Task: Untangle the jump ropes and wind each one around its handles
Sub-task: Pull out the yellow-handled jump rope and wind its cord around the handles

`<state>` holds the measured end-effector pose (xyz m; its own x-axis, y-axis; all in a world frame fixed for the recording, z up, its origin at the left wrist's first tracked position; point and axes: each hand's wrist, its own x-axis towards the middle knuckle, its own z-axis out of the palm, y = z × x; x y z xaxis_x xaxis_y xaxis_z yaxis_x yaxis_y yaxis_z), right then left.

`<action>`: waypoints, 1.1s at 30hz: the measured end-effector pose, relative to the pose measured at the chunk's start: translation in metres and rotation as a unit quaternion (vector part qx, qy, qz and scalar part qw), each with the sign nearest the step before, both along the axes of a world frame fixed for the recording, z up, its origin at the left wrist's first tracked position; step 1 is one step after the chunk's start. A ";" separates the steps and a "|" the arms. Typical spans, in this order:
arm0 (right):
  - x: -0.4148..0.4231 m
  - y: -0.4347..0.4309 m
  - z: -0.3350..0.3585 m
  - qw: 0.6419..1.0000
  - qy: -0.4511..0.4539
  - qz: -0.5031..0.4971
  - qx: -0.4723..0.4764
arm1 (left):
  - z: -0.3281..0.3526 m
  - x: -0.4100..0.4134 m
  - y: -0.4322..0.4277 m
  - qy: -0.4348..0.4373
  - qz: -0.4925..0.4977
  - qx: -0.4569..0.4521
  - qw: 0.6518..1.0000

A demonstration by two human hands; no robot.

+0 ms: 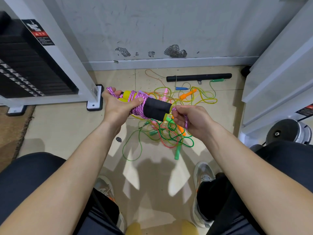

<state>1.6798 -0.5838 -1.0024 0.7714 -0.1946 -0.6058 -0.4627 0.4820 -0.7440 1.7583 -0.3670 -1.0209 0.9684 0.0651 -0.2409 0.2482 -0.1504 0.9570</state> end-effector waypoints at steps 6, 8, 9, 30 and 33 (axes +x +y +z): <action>-0.001 0.003 0.004 0.996 0.021 -0.059 0.062 | -0.007 -0.002 -0.002 -0.012 0.060 0.018 0.998; -0.001 0.005 0.006 0.997 0.010 -0.060 0.056 | -0.006 -0.004 -0.005 -0.029 0.060 0.041 0.997; 0.000 0.006 0.006 0.998 -0.003 -0.051 0.036 | -0.005 -0.005 -0.006 -0.044 0.058 0.060 0.996; -0.001 0.026 -0.006 0.889 -0.106 0.159 -0.415 | 0.021 -0.040 -0.032 -0.230 0.004 0.304 0.925; -0.002 0.028 -0.011 0.883 -0.129 0.191 -0.410 | 0.020 -0.039 -0.028 -0.220 -0.008 0.326 0.919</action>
<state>1.6782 -0.5554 -1.0138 0.9671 -0.1824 -0.1772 -0.2398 -0.4216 -0.8745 1.7188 -0.3953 -1.0004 0.9647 0.0409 0.2602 -0.1497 -0.7276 0.6695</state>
